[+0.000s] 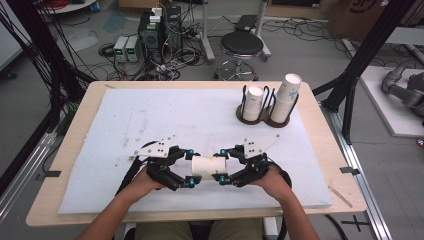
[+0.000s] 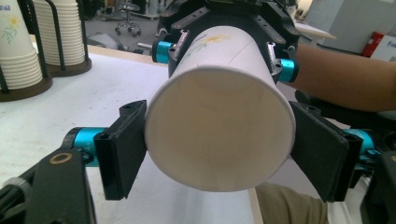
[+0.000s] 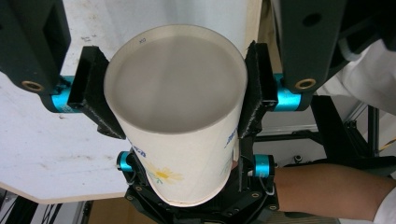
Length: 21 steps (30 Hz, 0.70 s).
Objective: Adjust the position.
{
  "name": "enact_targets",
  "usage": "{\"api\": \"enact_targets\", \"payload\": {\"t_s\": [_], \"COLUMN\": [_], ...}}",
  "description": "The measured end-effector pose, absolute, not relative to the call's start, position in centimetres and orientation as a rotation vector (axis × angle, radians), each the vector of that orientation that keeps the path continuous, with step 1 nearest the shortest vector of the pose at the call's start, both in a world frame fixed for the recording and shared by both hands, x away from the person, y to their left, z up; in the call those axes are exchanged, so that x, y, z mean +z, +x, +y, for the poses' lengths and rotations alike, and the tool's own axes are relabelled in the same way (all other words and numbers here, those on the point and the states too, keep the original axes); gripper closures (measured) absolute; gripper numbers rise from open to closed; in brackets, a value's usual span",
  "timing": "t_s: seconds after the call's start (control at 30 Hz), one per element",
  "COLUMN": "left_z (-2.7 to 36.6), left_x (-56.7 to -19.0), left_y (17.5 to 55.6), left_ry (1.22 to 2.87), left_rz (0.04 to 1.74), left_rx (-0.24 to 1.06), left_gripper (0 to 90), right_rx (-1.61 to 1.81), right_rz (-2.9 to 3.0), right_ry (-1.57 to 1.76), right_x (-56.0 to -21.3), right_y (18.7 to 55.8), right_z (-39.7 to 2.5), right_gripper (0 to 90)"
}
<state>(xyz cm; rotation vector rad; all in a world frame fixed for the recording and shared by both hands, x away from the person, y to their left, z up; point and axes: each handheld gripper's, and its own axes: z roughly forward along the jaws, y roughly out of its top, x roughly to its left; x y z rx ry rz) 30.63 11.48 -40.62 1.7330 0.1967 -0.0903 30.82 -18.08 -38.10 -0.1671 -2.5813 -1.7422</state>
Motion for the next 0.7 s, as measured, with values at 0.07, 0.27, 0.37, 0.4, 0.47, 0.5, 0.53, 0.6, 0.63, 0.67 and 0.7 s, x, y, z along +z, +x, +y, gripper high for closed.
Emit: {"api": "enact_targets", "payload": {"t_s": [0.07,0.27,0.37,0.4,0.47,0.5,0.53,0.6,0.63,0.67,0.7], "left_z": [11.51,11.65,11.76,11.79,11.84,11.84,11.85,11.83,11.85,11.85,11.84], "left_x": [-40.63,-40.7,-40.62,-40.6,-40.53,-40.53,-40.51,-40.46,-40.39,-40.33,-40.26], "left_y": [30.65,30.71,30.75,30.74,30.73,30.72,30.71,30.68,30.69,30.67,30.66], "left_ry": [1.742,1.748,1.75,1.751,1.759,1.758,1.759,1.757,1.76,1.76,1.759], "left_rz": [0.193,0.187,0.182,0.181,0.183,0.187,0.189,0.198,0.199,0.199,0.199], "left_rx": [-0.082,-0.067,-0.06,-0.057,-0.054,-0.057,-0.057,-0.062,-0.064,-0.065,-0.064], "left_gripper": [24.6,30.5,34.3,35.3,36.0,36.2,36.2,36.3,36.3,36.3,36.3], "right_rx": [-1.743,-1.727,-1.717,-1.714,-1.713,-1.704,-1.703,-1.703,-1.701,-1.702,-1.701], "right_rz": [-2.579,-2.586,-2.588,-2.59,-2.591,-2.588,-2.589,-2.589,-2.586,-2.587,-2.584], "right_ry": [-0.164,-0.17,-0.187,-0.189,-0.192,-0.2,-0.202,-0.201,-0.204,-0.206,-0.206], "right_x": [-38.14,-38.27,-38.3,-38.31,-38.33,-38.34,-38.34,-38.35,-38.32,-38.29,-38.26], "right_y": [30.83,30.88,30.95,30.95,30.95,30.93,30.94,30.96,30.96,30.98,30.96], "right_z": [-18.08,-18.03,-18.04,-18.03,-17.99,-17.92,-17.92,-17.92,-17.94,-17.97,-17.98], "right_gripper": [37.6,37.7,37.6,37.6,37.5,37.5,37.5,37.4,37.3,37.3,37.2]}}
